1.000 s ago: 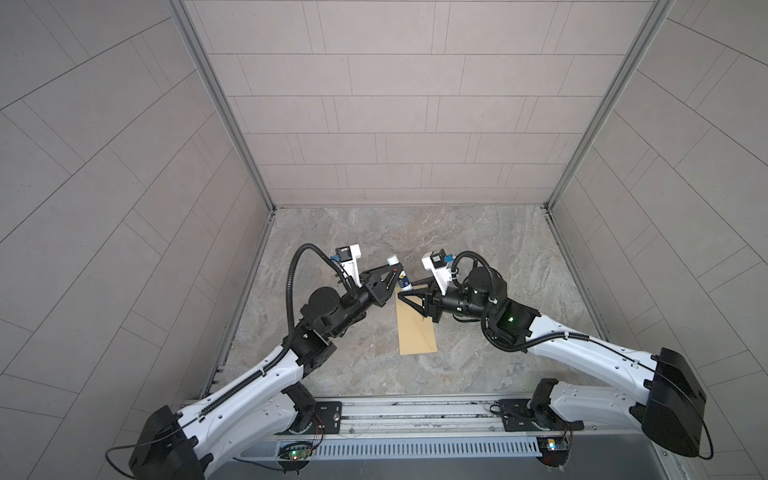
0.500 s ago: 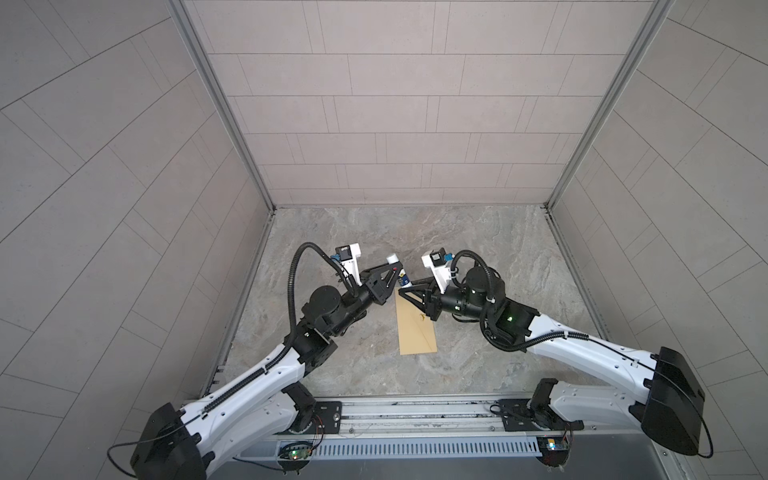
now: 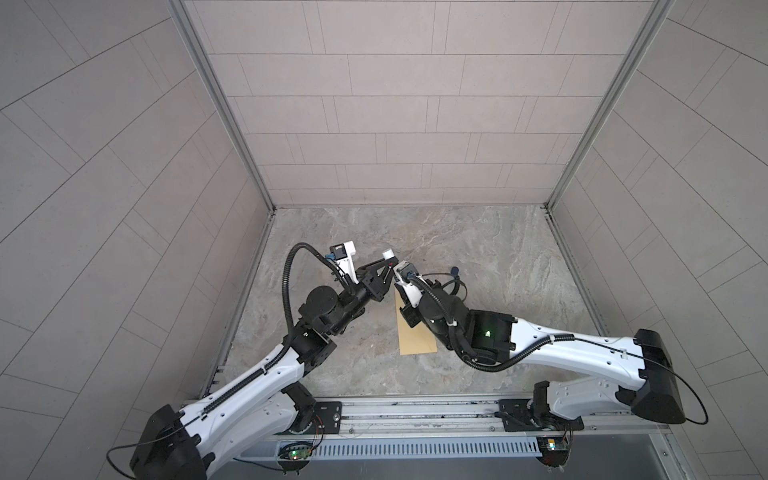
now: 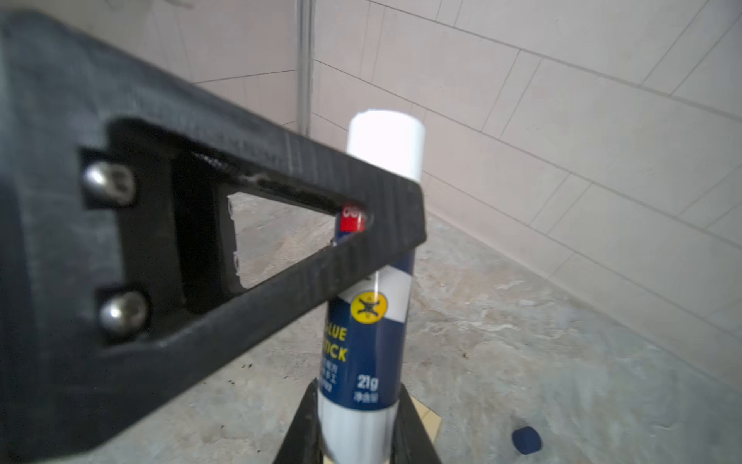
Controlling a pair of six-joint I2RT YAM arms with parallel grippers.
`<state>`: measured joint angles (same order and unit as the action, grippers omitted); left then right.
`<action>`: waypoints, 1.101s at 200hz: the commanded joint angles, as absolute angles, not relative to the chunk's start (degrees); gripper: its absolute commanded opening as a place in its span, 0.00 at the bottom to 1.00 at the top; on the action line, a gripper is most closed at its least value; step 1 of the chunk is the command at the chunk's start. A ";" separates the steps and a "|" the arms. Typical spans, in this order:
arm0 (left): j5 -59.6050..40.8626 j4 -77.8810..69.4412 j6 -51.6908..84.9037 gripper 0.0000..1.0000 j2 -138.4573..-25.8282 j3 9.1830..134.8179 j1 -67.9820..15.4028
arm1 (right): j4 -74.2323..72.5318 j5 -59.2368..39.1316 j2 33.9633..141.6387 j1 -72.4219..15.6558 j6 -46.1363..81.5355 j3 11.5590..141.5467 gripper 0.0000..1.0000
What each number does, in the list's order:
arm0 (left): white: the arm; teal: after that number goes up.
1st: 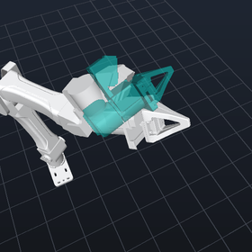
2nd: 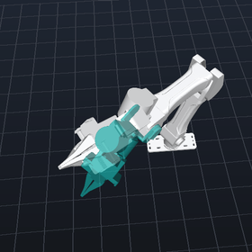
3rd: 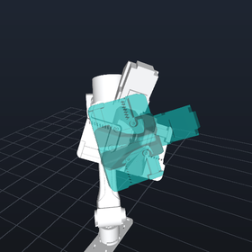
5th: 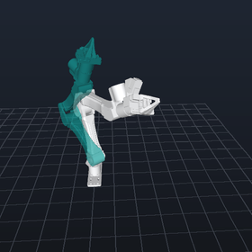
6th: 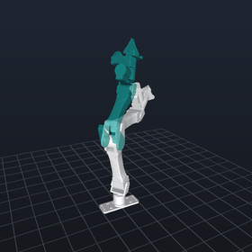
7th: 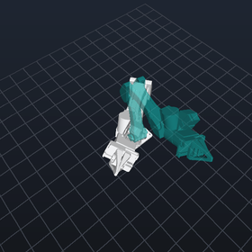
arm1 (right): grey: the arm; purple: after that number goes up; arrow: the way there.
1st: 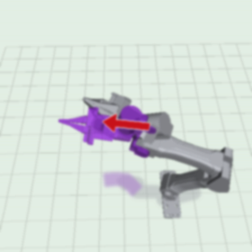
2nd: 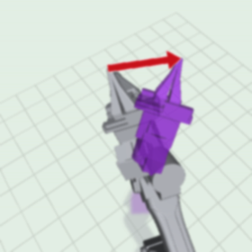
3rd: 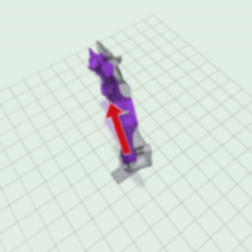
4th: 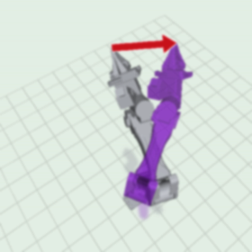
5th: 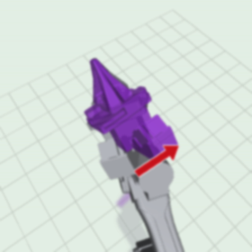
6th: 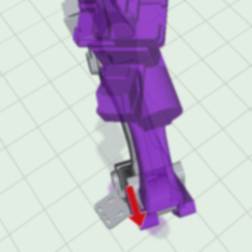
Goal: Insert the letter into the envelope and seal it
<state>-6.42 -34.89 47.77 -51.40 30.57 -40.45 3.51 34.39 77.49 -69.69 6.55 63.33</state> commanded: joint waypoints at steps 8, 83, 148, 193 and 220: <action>-8.33 -32.21 46.41 0.00 -53.23 29.44 -40.87 | 0.76 46.74 82.57 -75.85 -6.46 68.40 0.04; -7.98 -30.56 44.86 0.00 -52.23 29.86 -40.88 | -0.04 39.70 78.97 -75.33 -3.96 64.84 0.28; -8.97 -25.00 33.01 0.00 -48.76 32.08 -40.88 | 1.27 1.90 61.80 -61.73 6.15 52.47 0.76; -15.07 -24.80 24.59 0.00 -48.00 32.94 -40.91 | 3.41 -14.44 55.38 -52.50 10.81 49.81 0.78; -19.29 -27.84 17.35 0.00 -47.61 31.11 -40.94 | 4.72 -18.24 54.25 -49.88 12.04 50.29 0.78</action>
